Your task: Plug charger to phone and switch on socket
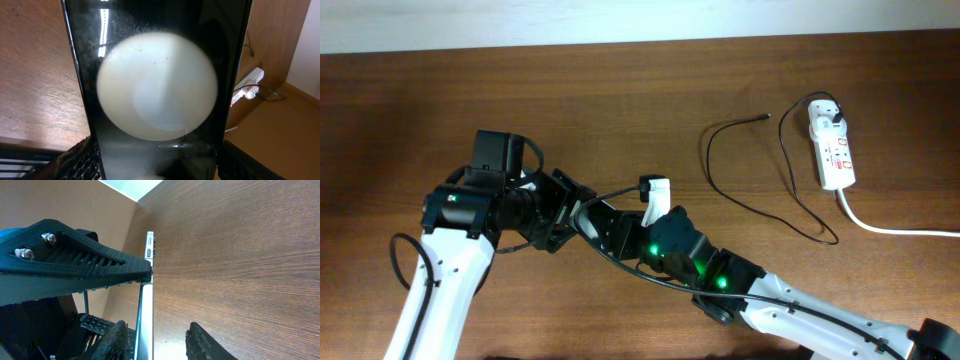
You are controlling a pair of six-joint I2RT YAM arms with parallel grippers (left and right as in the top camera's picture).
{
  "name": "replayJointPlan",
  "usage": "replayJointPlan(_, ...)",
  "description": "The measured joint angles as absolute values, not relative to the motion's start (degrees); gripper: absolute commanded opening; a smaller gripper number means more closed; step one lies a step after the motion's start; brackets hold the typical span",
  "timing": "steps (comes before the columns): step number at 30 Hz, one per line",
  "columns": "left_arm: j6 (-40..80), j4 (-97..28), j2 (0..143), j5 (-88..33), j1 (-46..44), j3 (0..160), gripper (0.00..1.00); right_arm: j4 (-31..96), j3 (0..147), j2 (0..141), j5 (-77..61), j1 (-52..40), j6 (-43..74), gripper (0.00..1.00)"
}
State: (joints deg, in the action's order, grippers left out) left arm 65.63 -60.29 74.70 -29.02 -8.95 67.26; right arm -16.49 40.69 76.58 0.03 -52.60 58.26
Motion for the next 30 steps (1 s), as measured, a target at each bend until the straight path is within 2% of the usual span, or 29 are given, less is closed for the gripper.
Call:
replayJointPlan(5,65.65,-58.59,74.7,-29.19,-11.22,67.26,0.45,-16.25,40.69,76.58,0.03,-52.6,58.28,0.25)
replayJointPlan(12,65.65,-58.43,74.7,-29.17,-11.51,67.26,0.51,-15.38,40.73,76.58,-0.03,-52.62,58.28,0.14)
replayJointPlan(13,65.65,-58.46,74.7,-29.17,-11.51,67.26,0.66,-15.46,40.73,76.58,-0.14,-52.62,58.28,0.13)
replayJointPlan(15,65.65,-58.46,74.7,-29.15,-11.51,67.26,0.79,-15.49,40.77,76.58,-0.25,-52.62,58.28,0.12)
replayJointPlan(16,65.58,-58.43,74.7,-29.17,-11.51,67.26,0.82,-15.51,40.77,76.58,-0.38,-52.62,58.3,0.12)
replayJointPlan(18,64.42,-58.41,74.7,-29.36,-11.49,67.26,0.93,-15.42,40.82,76.58,-0.86,-52.6,58.28,0.12)
replayJointPlan(20,62.39,-58.17,74.7,-30.83,-10.66,67.26,0.99,-14.35,40.82,76.82,-1.15,-52.6,58.33,0.07)
replayJointPlan(24,57.17,-57.76,72.29,-32.84,-6.83,67.26,0.99,-11.11,40.82,76.42,-3.79,-51.44,58.11,0.04)
replayJointPlan(30,43.22,-58.22,54.06,-32.77,-3.55,67.29,0.99,-3.01,40.82,68.73,-6.33,-47.62,58.08,0.04)
